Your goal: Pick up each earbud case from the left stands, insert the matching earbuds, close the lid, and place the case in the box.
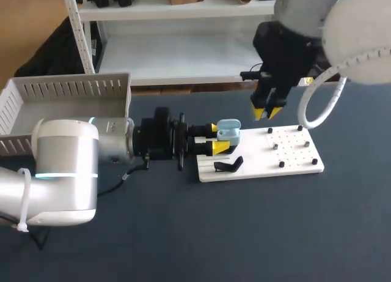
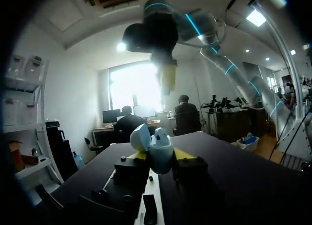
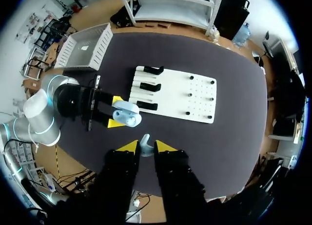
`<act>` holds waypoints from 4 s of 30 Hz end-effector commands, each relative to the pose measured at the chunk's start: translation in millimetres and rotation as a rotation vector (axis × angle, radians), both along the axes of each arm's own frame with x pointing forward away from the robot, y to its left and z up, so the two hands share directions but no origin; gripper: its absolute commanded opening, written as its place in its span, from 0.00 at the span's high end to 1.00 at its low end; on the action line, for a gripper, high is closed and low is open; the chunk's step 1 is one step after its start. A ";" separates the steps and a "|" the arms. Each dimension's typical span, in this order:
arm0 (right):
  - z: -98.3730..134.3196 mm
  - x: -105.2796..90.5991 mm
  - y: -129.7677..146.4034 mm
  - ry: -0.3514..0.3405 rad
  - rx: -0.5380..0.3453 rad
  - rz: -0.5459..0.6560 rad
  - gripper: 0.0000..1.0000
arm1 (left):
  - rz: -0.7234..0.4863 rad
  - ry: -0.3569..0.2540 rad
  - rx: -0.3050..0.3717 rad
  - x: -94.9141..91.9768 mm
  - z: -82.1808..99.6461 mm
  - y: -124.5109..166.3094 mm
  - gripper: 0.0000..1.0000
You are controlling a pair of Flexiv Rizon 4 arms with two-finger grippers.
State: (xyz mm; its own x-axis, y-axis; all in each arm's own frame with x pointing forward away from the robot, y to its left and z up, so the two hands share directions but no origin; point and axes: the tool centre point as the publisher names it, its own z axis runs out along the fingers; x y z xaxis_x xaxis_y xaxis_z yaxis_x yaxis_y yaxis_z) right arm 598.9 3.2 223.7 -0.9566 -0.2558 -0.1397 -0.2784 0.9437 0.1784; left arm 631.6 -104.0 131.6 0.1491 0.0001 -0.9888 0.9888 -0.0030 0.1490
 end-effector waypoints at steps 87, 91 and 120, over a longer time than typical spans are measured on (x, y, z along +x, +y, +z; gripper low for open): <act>-17.6 1.4 65.7 0.024 -0.081 -0.042 1.00 | 0.005 -0.002 -0.003 -1.2 -0.5 -0.1 1.00; -19.2 2.8 66.4 0.029 -0.084 -0.040 1.00 | 0.005 -0.002 -0.003 -1.2 -0.5 -0.1 1.00; -34.0 16.7 67.7 0.053 -0.095 -0.034 1.00 | 0.005 -0.002 -0.003 -1.2 -0.5 -0.1 1.00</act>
